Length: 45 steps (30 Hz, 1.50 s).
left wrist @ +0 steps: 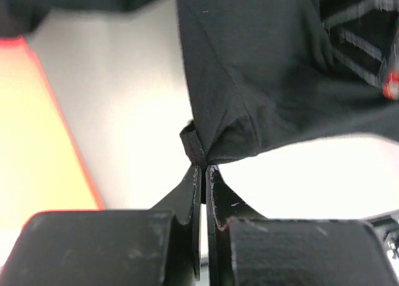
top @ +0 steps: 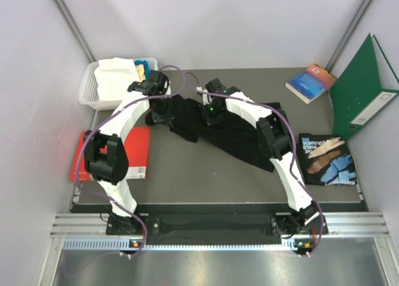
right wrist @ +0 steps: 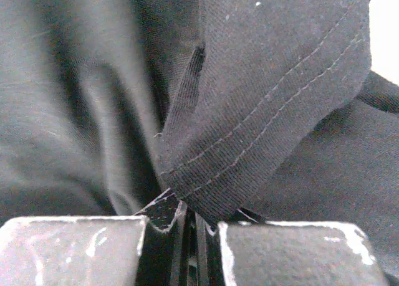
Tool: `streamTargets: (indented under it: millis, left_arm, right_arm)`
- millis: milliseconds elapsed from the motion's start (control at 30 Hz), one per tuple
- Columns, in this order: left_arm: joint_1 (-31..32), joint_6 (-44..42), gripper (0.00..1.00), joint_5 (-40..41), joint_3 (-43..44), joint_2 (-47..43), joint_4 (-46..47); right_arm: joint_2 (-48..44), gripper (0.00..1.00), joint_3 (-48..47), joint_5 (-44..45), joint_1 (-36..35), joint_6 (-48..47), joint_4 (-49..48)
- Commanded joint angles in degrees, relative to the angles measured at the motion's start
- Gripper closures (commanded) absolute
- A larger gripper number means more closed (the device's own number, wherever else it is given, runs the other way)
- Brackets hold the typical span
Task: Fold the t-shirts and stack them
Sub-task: Flatten the tshirt out
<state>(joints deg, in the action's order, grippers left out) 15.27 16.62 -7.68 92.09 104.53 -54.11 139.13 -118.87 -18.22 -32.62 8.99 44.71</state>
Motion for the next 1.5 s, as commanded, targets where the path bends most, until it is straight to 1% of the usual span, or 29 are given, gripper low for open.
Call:
streamTargets:
  millis: [0, 67, 133, 200, 267, 333, 367, 433, 467, 500, 600, 633, 700, 733, 767, 800, 833, 867, 933, 1000, 1033, 1100, 1200, 1300, 1333, 1367, 1400, 1433, 1467]
  left_arm:
    - [2.56, 3.15, 1.00, 3.89, 1.77, -5.21, -12.24]
    - [3.97, 3.24, 1.00, 5.48, 2.82, -5.92, -16.96]
    - [6.43, 3.07, 1.00, 9.42, 4.14, -5.57, -20.76]
    - [8.36, 3.33, 1.00, 10.75, 5.99, -4.95, -25.42]
    - [9.42, 4.29, 1.00, 8.75, 4.68, -6.35, -24.30]
    - [11.44, 4.65, 0.99, 8.38, 7.65, -5.57, -24.82]
    - [12.32, 4.56, 0.97, 9.08, 9.66, -4.96, -25.08]
    - [14.96, 3.25, 0.94, 8.92, 13.01, -2.86, -22.46]
    - [15.58, 2.63, 0.90, 8.39, 13.46, -1.88, -21.14]
    - [16.54, 1.67, 0.89, 8.12, 15.64, -0.57, -19.47]
    - [17.43, -0.27, 0.89, 10.05, 20.12, 7.16, -17.09]
    - [17.52, -1.67, 0.89, 10.66, 23.19, 11.27, -15.34]
    - [17.52, -3.17, 0.90, 10.76, 27.86, 15.86, -14.37]
    - [17.52, -3.61, 0.90, 10.24, 29.44, 19.79, -13.40]
    - [17.43, -3.96, 0.91, 9.62, 33.46, 21.84, -12.26]
    - [17.52, -4.05, 0.91, 10.14, 35.07, 23.86, -11.73]
    - [17.43, -3.97, 0.91, 11.10, 36.82, 27.44, -11.38]
    - [17.34, -3.97, 0.92, 11.63, 39.36, 29.05, -10.94]
    - [15.94, -3.09, 0.92, 11.64, 40.70, 31.95, -9.97]
    - [13.57, -1.87, 0.92, 11.29, 41.23, 32.84, -8.30]
    - [12.69, -1.33, 0.92, 10.76, 40.89, 32.76, -7.34]
    - [10.23, 0.50, 0.92, 9.97, 39.92, 32.32, -2.70]
    - [6.80, 3.75, 0.94, 8.13, 40.09, 33.10, 2.49]
    - [3.81, 6.13, 0.94, 6.99, 40.27, 34.50, 5.75]
    - [3.20, 6.40, 0.90, 5.67, 40.62, 34.95, 7.59]
    - [2.15, 6.58, 0.42, 2.88, 40.79, 35.47, 8.74]
    - [1.70, 7.10, 0.17, 1.63, 41.14, 36.35, 9.36]
    - [1.35, 7.28, 0.01, 0.40, 41.41, 36.53, 10.50]
    - [1.34, 6.94, 0.01, -3.61, 41.24, 36.45, 11.12]
  right_arm:
    - [4.31, 0.98, 3.47, 9.34, 1.60, -3.19, 6.62]
    - [4.48, 0.98, 3.29, 9.34, 1.60, -3.11, 6.62]
    - [4.83, 0.98, 3.29, 9.34, 1.68, -3.19, 6.71]
    - [4.92, 0.98, 3.29, 9.34, 1.60, -3.19, 6.62]
    - [5.10, 0.98, 3.12, 9.25, 1.60, -3.28, 6.71]
    - [5.27, 0.98, 3.12, 9.17, 1.60, -3.45, 6.80]
    - [5.19, 0.98, 3.12, 9.25, 1.60, -3.54, 6.88]
    - [5.27, 0.98, 3.20, 9.25, 1.60, -3.54, 6.88]
    - [5.27, 0.98, 3.29, 9.25, 1.60, -3.54, 6.88]
    - [5.19, 0.98, 3.29, 9.25, 1.60, -3.54, 6.88]
    - [5.19, 0.97, 3.56, 9.43, 1.60, -3.72, 6.88]
    - [4.93, 0.97, 3.82, 9.86, 1.60, -3.72, 6.88]
    - [4.92, 0.97, 4.00, 10.39, 1.68, -3.72, 7.23]
    - [5.10, 0.97, 4.08, 12.66, 1.68, -3.11, 7.50]
    - [5.19, 0.97, 4.08, 14.07, 1.77, -2.84, 8.46]
    - [5.62, 0.97, 4.00, 15.22, 2.12, -2.49, 9.07]
    - [5.97, 0.97, 3.56, 17.93, 2.47, -1.27, 9.86]
    - [6.06, 0.96, 3.56, 20.56, 3.00, -0.30, 11.18]
    - [5.37, 0.96, 5.21, 24.35, 5.19, 2.85, 11.80]
    - [2.57, 0.96, 7.59, 23.93, 8.43, 4.10, 10.15]
    - [1.33, 0.96, 10.38, 23.23, 9.41, 4.80, 9.09]
    - [-1.74, 0.95, 12.86, 20.34, 11.43, 4.63, 5.85]
    - [-4.03, 0.95, 14.01, 19.89, 11.62, 4.63, 4.86]
    - [-7.63, 0.94, 15.77, 16.73, 11.53, 2.96, 2.23]
    - [-8.34, 0.94, 16.64, 15.77, 11.61, 2.70, 1.18]
    - [-8.96, 0.94, 17.00, 15.50, 11.62, 2.43, 0.82]
    - [-9.40, 0.94, 16.92, 15.32, 11.70, 2.34, 0.82]
    - [-9.40, 0.94, 16.74, 14.80, 11.62, 2.34, 0.91]
    - [-9.32, 0.94, 16.57, 14.44, 11.62, 2.08, 0.99]
